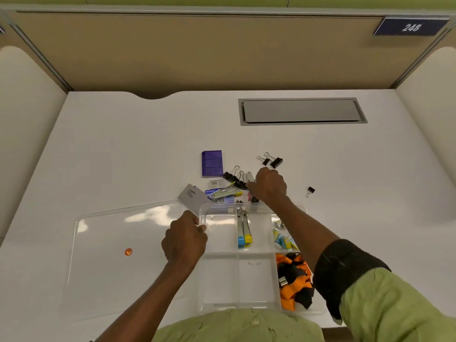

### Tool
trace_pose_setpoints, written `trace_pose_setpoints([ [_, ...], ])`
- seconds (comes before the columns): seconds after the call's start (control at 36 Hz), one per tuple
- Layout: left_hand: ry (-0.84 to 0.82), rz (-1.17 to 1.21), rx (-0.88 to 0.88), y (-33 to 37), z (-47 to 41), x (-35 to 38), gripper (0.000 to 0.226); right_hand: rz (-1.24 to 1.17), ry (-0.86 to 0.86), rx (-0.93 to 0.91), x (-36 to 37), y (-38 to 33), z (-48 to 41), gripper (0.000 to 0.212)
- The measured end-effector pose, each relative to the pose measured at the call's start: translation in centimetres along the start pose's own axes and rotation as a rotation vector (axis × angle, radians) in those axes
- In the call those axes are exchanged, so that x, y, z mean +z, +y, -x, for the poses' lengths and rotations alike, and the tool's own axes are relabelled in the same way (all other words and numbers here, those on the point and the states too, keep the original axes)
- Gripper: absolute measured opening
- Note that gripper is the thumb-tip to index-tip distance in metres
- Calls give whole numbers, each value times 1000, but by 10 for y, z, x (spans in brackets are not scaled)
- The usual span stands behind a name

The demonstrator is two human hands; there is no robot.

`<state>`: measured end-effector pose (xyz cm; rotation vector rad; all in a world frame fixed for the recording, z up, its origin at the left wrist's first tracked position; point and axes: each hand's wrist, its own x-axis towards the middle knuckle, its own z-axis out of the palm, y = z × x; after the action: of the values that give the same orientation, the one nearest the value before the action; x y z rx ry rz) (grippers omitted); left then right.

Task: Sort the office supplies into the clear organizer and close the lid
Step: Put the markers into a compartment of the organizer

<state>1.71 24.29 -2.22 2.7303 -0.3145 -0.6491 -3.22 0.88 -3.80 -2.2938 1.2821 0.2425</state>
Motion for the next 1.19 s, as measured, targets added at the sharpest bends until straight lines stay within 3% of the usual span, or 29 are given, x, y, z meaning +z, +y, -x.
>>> trace_pose_setpoints([
  [0.11,-9,12,-12,-1,0,0,13,-22,-23,56,10,-6,-13,41],
  [0.31,-33,-14,2,1,2,-1,15,-97,-8,133,16,-16,-18,64],
  [0.47,-47,-26,9,1,2,-2,14,-101,78,144,15,-17,-20,56],
  [0.64,-44,-28,11,2,1,-3,13,-336,196,122,-12,-6,-3,25],
  [0.72,-43,-30,12,1,0,-3,13,-440,240,33,-30,2,24,21],
  [1.03,-41,-43,21,0,0,-3,15,-717,126,35,-6,21,86,8],
  [1.19,-27,-57,28,-1,1,-2,17,-462,80,28,18,31,107,18],
])
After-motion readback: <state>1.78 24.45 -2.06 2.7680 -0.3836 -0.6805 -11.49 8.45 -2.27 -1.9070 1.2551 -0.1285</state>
